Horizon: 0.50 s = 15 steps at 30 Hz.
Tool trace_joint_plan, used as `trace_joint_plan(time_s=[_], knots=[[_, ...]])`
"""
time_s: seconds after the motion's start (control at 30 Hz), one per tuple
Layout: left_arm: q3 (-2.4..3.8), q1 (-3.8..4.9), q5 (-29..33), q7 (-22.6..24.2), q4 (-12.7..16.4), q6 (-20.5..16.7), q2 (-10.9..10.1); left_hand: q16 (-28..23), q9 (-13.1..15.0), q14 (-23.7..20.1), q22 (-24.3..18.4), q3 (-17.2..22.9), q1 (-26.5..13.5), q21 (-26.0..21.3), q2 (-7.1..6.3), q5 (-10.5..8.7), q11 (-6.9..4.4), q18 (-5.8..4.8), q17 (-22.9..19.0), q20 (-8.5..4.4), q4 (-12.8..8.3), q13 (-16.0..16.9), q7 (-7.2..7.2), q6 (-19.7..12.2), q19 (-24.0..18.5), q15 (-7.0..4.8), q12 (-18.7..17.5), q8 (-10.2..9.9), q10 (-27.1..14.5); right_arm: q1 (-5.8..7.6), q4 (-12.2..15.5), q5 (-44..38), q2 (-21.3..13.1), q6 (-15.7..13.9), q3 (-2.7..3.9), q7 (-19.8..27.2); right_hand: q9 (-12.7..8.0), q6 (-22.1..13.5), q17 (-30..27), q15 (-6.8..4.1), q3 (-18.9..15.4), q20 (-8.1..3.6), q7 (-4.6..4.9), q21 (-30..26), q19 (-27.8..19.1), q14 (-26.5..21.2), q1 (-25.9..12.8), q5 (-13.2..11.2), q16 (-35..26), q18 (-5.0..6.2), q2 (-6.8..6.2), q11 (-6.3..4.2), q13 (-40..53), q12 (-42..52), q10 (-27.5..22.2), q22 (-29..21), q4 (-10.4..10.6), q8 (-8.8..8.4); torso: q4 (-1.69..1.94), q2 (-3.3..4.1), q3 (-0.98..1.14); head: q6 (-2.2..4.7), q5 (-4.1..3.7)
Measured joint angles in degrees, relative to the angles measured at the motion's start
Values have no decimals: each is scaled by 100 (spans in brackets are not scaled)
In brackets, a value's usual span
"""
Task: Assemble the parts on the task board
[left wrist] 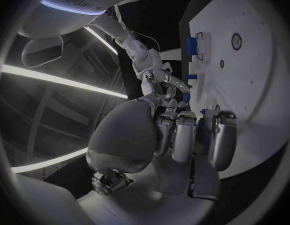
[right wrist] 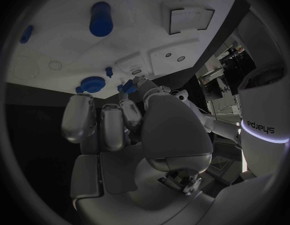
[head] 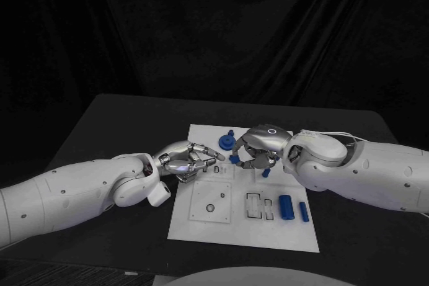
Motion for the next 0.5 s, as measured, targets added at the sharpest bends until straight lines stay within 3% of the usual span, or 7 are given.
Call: trace_joint_plan(time_s=[0.13, 0.2, 0.23, 0.5], knots=[[0, -22, -23, -101, -45, 92, 63, 0, -8, 0, 0, 56, -24, 0, 24, 0, 0, 1, 0, 18, -25, 0, -13, -53, -48, 0, 1, -29, 0, 0, 0, 0, 1, 9, 0, -1, 0, 1, 0, 0, 9, 0, 0, 0, 0, 0, -8, 0, 0, 0, -8, 1, 0, 0, 1, 0, 9, 37, -3, 1, 0, -7, 0], [0, -26, -32, -147, -61, 132, 88, 0, -15, 0, 0, 63, -24, 0, 24, 0, 0, 1, 0, 11, -32, 1, -22, -61, -54, 0, 1, -62, 0, -1, 0, 0, 2, 16, 0, -2, 3, 48, 0, 18, 24, 4, 1, 0, -4, -8, -37, 0, 0, 0, -37, 17, 826, 1776, 66, -1, 25, 79, -3, 1, 1, -8, 0], [0, -28, -34, -162, -68, 147, 96, 0, -15, 0, 0, 63, -24, 0, 24, 0, 0, 1, 0, 11, -32, 0, -22, -61, -54, 1, 1, -64, 0, -1, 0, 0, 3, 19, 0, -2, 3, 56, 0, 35, 24, 20, 8, 0, -20, -4, -38, 0, 0, 0, -37, 17, 904, 2094, 67, -1, 24, 77, -3, 1, 1, -9, -3], [1, -58, -51, -266, -130, 241, 177, 0, -26, 0, -1, 134, -24, -22, 24, 0, 0, 2, -1, -9, -71, 1, -27, -137, -117, 1, 1, -115, 0, -10, -6, 0, 19, 47, 0, -2, 3, 62, 5, 35, 59, 21, 2, 0, -21, -4, -76, -1, 0, 0, 1, 16, 954, 2290, 67, -1, 59, 26, 2, -3, 3, -24, -19]])
